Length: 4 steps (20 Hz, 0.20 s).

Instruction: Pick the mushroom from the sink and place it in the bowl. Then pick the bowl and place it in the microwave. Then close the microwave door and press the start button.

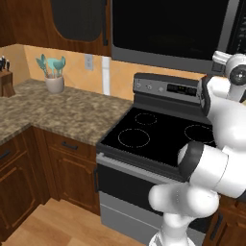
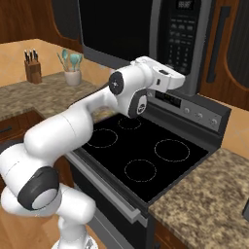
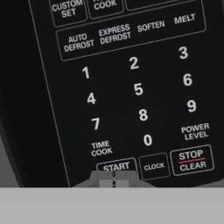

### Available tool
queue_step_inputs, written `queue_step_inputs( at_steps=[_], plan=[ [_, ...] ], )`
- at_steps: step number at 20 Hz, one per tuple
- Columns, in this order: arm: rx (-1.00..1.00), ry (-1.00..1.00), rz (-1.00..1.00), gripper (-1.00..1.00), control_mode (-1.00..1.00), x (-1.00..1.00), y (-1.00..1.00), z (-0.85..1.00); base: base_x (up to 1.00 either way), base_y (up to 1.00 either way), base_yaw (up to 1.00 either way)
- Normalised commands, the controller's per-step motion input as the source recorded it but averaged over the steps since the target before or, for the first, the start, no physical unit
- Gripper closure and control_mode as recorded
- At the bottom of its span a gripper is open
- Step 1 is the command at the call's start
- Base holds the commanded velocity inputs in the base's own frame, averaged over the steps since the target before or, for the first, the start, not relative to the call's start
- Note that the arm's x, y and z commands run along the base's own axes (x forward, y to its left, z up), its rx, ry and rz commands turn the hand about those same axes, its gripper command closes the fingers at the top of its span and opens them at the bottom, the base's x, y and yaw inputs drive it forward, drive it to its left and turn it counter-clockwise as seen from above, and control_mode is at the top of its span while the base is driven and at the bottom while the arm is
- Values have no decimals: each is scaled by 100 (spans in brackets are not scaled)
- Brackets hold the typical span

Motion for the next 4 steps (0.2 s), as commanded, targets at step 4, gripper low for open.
queue_step_inputs(
  at_steps=[4],
  plan=[
    [2,0,0,100,-100,0,0,0,0,0,0]
  ],
)
